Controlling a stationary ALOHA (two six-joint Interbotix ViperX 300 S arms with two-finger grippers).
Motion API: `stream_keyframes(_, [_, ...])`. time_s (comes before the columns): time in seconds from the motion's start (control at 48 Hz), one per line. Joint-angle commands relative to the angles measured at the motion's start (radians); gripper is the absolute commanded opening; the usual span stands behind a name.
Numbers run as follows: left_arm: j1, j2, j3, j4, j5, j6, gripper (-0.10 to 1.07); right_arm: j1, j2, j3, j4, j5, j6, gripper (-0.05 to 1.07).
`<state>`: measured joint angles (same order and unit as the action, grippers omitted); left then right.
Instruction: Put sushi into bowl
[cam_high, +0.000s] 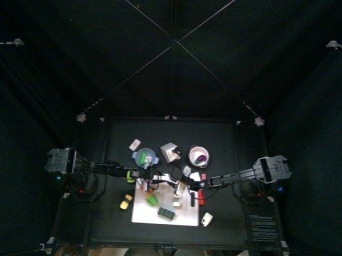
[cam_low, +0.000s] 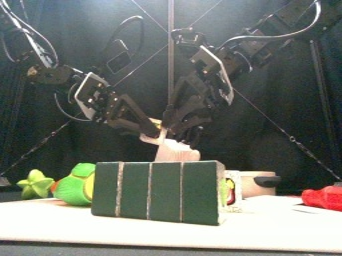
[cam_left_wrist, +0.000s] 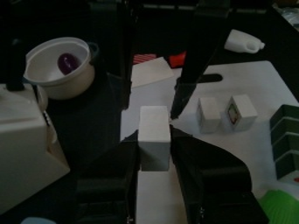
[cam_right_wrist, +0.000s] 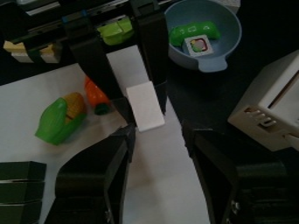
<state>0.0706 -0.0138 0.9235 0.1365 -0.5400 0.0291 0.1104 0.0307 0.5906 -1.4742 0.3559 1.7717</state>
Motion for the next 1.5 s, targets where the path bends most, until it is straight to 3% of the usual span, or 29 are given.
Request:
stream_keyframes(0.0, [0.012, -0.029, 0.012, -0.003, -0.002, -0.002, 0.55, 0.002, -0.046, -0.006, 0.008, 0.003, 0.002, 0.83])
stream_keyframes(0.208, [0.054, -0.100, 0.075, -0.026, 0.000, 0.002, 0.55, 0.003, -0.069, 0.038, 0.048, 0.003, 0.002, 0.83])
stream_keyframes(0.438, [0.155, -0.187, 0.140, -0.026, 0.000, 0.000, 0.55, 0.005, -0.072, 0.087, 0.178, 0.003, 0.002, 0.83])
stream_keyframes(0.833, [0.319, -0.153, 0.150, -0.026, 0.043, 0.000, 0.60, 0.005, -0.066, 0.106, 0.198, 0.003, 0.000, 0.83])
stream_keyframes(1.146, [0.334, -0.100, 0.140, -0.026, 0.095, 0.000, 0.80, 0.005, -0.061, 0.110, 0.204, 0.003, 0.000, 0.83])
stream_keyframes(1.479, [0.333, -0.135, 0.143, -0.026, 0.095, 0.000, 0.83, 0.005, -0.061, 0.110, 0.207, 0.003, 0.002, 0.83])
